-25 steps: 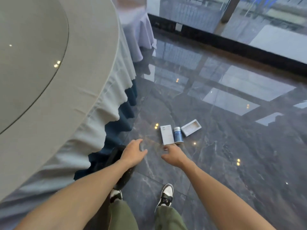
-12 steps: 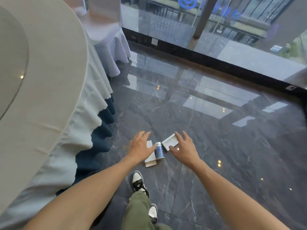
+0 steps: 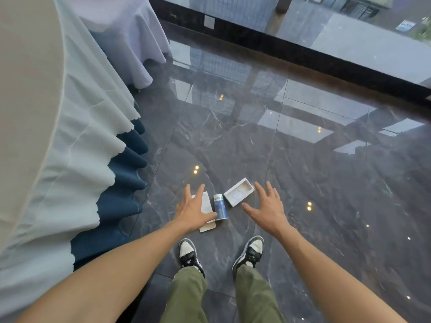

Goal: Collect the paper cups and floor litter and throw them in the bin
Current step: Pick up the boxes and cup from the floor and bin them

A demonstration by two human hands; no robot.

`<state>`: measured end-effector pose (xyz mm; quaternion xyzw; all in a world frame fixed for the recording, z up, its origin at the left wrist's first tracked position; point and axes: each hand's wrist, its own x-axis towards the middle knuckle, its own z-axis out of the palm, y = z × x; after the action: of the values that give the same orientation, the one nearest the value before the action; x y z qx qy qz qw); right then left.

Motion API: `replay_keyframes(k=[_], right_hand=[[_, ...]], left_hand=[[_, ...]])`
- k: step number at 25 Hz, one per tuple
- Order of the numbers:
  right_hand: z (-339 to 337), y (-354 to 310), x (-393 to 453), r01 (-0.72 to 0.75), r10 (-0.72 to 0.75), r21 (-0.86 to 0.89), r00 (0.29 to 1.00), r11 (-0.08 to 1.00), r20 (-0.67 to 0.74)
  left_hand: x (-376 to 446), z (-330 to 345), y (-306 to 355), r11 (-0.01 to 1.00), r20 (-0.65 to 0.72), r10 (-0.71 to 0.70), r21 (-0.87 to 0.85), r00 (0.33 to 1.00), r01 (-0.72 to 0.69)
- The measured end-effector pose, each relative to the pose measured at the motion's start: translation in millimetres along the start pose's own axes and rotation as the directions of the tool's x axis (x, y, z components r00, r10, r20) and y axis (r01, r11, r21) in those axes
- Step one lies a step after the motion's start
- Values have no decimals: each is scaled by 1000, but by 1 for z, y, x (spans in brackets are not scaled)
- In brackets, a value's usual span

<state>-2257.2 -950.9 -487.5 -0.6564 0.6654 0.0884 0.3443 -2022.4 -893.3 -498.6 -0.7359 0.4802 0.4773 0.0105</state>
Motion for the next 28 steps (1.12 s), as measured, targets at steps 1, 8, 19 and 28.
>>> replay_keyframes(k=[1,8,19,28], right_hand=[[7,8,18,-3,2,25,1000,1000,16],[108,98,180,-50,46,147,998,988,32],[341,222,396,-93,91,115,996,989,18],[423,269,442,-569,628,409,778,713,-12]], left_hand=[[19,9,-1,1000,-30,-11,-26,999,10],[206,117,-25,974,-105,-112,-209,988,88],[449,305,-170,901,-153,-406,-233,901,366],[504,366,-202,769,-260,-626,-363,735,526]])
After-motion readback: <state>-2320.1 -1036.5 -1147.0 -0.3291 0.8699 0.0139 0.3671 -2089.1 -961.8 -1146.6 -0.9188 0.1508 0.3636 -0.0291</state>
